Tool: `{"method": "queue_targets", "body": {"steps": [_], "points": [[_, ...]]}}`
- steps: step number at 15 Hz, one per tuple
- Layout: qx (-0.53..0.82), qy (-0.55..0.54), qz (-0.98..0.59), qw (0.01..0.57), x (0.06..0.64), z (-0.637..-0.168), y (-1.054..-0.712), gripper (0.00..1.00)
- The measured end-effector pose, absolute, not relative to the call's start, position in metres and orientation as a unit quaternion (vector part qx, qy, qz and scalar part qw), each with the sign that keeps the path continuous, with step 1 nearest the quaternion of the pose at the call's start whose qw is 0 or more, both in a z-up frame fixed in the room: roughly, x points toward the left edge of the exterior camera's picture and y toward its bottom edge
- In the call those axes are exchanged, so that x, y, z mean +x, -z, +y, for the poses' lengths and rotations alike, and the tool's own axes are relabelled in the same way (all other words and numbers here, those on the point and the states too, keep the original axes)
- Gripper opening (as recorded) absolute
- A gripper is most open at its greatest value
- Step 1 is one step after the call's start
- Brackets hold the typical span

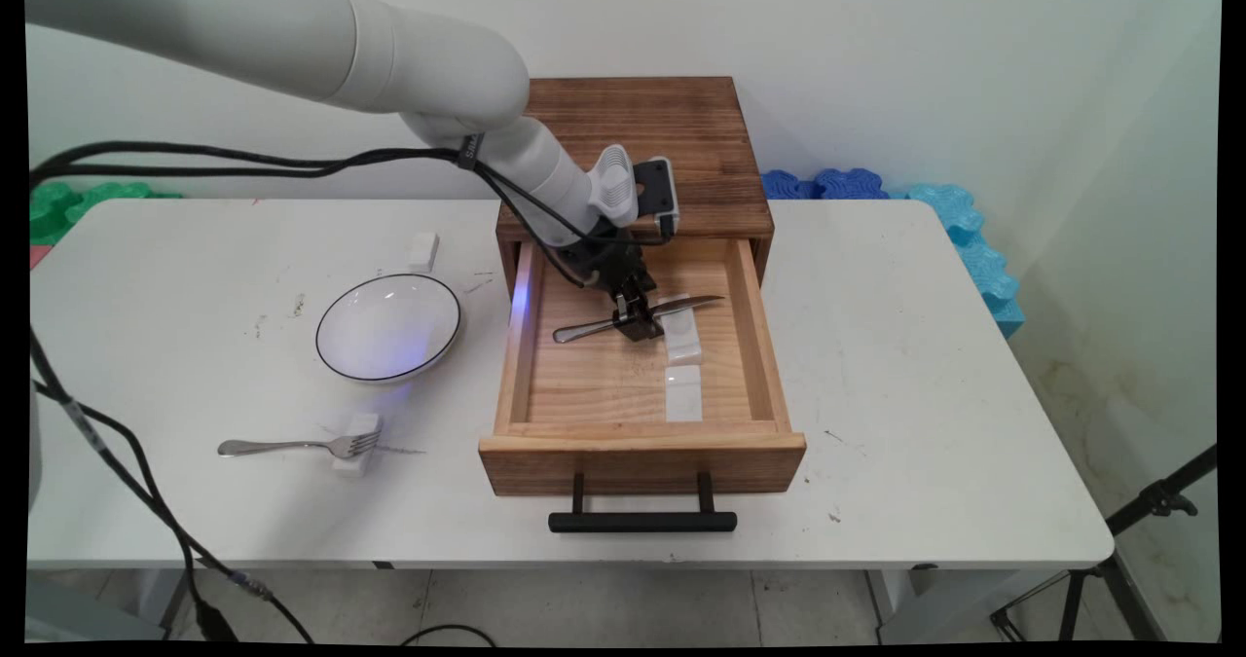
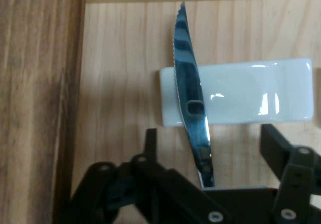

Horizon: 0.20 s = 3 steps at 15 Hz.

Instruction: Place the picked object into the drawer

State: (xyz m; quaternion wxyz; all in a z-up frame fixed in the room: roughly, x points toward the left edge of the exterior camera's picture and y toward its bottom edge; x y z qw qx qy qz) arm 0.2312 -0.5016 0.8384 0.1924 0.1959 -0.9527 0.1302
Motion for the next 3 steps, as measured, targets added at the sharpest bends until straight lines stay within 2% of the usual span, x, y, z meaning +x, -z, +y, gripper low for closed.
{"method": "queue_targets", "body": {"steps": [3], "points": [[0.194,-0.129,-0.953,0.193,0.2298,-0.5008,-0.8358,1.00]]}}
